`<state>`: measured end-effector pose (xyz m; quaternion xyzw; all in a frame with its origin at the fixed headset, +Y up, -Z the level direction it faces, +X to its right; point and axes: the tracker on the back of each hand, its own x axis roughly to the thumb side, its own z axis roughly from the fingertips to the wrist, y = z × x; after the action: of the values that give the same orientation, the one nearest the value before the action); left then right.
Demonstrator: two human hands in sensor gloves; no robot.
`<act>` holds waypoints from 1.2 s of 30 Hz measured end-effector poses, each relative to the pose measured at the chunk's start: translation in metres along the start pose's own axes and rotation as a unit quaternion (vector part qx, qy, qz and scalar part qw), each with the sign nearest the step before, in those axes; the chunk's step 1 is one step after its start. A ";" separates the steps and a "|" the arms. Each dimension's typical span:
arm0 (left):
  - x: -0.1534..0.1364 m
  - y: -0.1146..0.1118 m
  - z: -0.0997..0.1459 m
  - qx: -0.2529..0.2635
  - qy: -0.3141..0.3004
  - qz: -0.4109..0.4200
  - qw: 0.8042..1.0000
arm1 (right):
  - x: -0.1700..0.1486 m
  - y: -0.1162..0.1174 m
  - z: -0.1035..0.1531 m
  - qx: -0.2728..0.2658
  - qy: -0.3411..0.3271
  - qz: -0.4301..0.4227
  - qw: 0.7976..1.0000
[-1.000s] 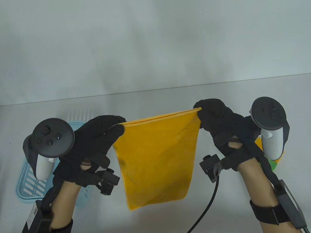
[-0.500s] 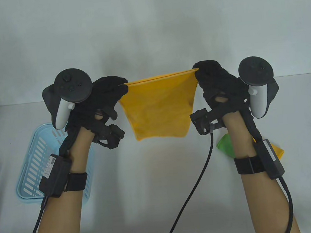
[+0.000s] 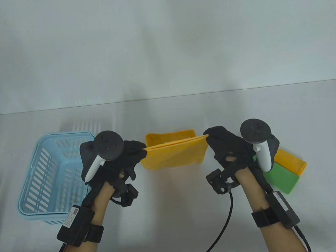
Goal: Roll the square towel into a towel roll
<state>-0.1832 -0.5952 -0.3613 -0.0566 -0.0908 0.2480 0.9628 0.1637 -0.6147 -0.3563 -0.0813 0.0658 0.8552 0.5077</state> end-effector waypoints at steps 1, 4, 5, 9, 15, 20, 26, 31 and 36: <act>-0.005 -0.011 0.004 -0.020 -0.003 -0.007 1.000 | -0.011 0.005 0.004 0.009 0.004 0.008 1.000; -0.016 -0.040 0.016 -0.059 -0.003 -0.012 0.998 | -0.032 0.014 0.013 0.041 0.009 0.030 0.999; -0.020 -0.048 0.020 -0.071 -0.005 -0.015 0.997 | -0.038 0.016 0.017 0.054 0.009 0.040 0.998; -0.026 -0.071 0.037 -0.101 -0.021 -0.013 0.995 | -0.062 0.026 0.035 0.106 0.006 0.088 0.990; -0.033 -0.099 0.047 -0.168 -0.043 -0.040 0.984 | -0.093 0.039 0.043 0.205 0.019 0.128 0.970; -0.031 -0.113 0.051 -0.203 -0.041 -0.078 0.975 | -0.104 0.047 0.044 0.247 0.033 0.162 0.955; -0.022 -0.135 0.053 -0.237 -0.054 -0.154 0.958 | -0.116 0.061 0.041 0.269 0.058 0.234 0.932; -0.020 -0.153 0.050 -0.274 -0.051 -0.202 0.939 | -0.122 0.068 0.039 0.280 0.077 0.239 0.927; -0.026 -0.154 0.044 -0.282 -0.030 -0.177 0.943 | -0.129 0.067 0.034 0.266 0.098 0.230 0.931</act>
<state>-0.1428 -0.7392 -0.2981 -0.3008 -0.1946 0.0391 0.9328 0.1625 -0.7504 -0.2942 -0.0094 0.3574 0.8875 0.2908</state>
